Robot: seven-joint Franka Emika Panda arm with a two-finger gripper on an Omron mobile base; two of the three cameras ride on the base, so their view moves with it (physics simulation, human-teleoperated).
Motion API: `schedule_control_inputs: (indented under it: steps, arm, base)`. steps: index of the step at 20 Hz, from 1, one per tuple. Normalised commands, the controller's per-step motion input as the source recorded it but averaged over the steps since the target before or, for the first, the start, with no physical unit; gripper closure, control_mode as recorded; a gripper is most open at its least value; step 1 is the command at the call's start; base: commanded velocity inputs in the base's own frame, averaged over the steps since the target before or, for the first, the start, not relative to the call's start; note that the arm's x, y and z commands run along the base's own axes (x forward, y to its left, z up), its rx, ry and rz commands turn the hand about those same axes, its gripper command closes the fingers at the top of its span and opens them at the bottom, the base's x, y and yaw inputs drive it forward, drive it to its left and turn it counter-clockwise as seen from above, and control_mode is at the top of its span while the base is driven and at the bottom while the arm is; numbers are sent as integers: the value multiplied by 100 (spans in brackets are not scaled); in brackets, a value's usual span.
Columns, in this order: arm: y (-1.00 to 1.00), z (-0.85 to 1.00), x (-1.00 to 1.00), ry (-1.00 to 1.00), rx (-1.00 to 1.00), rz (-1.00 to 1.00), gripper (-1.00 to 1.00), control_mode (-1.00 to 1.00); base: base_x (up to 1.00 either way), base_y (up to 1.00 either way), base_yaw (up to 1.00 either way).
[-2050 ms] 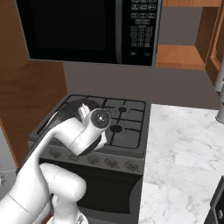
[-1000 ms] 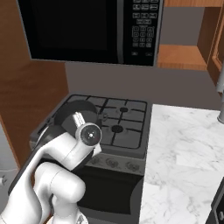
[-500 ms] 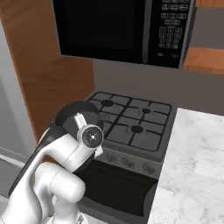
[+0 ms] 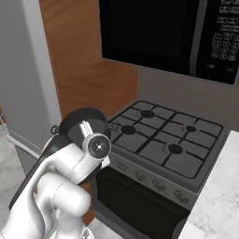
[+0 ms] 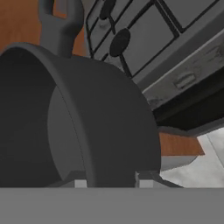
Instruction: Move the pot and pan from the stove into the sink.
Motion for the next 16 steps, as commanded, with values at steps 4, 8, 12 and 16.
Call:
schedule_control_inputs:
  steps: [4,8,12,16]
  arm:
    - [0,0,0,0,0,0,100,100]
    - [0,0,0,0,0,0,100,100]
    - [0,0,0,0,0,0,100,100]
    - [0,0,0,0,0,0,100,100]
  base:
    - [-16,0,48]
    - [-13,0,49]
    - [-12,0,49]
    - [-12,0,50]
